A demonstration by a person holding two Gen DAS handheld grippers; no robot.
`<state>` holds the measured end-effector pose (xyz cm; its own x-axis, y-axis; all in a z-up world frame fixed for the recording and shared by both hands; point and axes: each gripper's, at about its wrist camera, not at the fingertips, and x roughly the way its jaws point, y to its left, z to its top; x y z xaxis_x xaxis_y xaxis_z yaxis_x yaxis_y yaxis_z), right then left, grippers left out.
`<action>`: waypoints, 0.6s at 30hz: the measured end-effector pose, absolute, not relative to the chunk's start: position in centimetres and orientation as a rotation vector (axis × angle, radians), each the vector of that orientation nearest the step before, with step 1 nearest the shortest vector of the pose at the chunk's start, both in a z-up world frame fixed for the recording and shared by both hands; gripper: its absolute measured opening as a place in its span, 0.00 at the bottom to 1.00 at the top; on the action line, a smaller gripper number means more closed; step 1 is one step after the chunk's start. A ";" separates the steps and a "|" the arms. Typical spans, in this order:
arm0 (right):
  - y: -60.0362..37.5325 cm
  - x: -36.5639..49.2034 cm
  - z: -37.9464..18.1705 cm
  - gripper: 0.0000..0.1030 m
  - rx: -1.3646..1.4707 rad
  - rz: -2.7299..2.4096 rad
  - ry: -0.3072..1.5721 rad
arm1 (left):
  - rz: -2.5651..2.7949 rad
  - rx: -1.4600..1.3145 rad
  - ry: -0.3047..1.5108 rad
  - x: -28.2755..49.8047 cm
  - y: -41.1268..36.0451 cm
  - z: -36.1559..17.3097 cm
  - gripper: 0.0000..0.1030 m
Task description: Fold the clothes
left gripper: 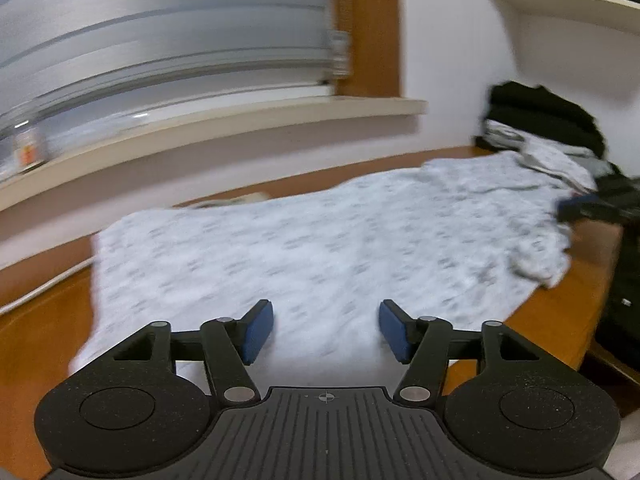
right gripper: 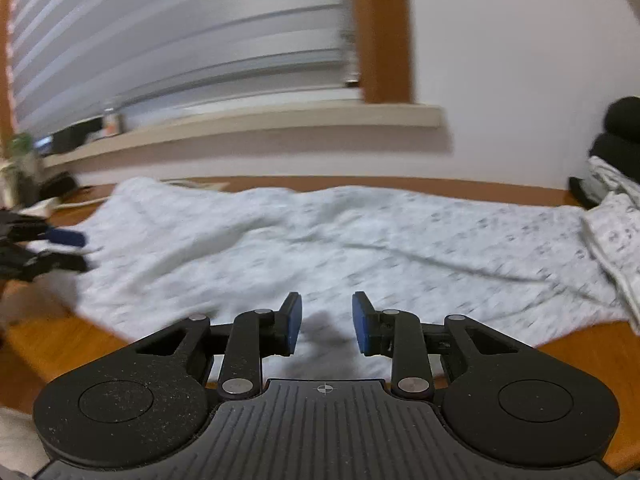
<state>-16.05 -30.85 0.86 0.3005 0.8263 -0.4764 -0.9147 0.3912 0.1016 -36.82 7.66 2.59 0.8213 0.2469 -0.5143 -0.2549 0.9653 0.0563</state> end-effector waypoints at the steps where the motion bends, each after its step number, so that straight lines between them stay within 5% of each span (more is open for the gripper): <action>1: -30.7 -16.8 0.9 0.29 -0.211 1.198 0.509 | 0.293 -0.015 0.547 -37.4 8.4 2.5 0.65; 12: -28.3 -21.3 -0.4 0.32 -0.263 1.333 0.545 | 0.416 -0.082 0.508 -42.9 13.2 3.3 0.72; 15: -28.0 -22.1 -0.3 0.47 -0.282 1.349 0.504 | 0.410 -0.097 0.511 -43.0 13.6 3.3 0.72; 18: -27.6 -22.1 -0.6 0.49 -0.252 1.350 0.492 | 0.431 -0.103 0.531 -42.6 14.2 2.7 0.72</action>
<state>-22.11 -27.58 -0.62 0.1385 0.8677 -0.4774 -0.9713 0.2132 0.1056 -42.65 14.17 2.66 0.7754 0.3710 -0.5110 -0.4237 0.9057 0.0144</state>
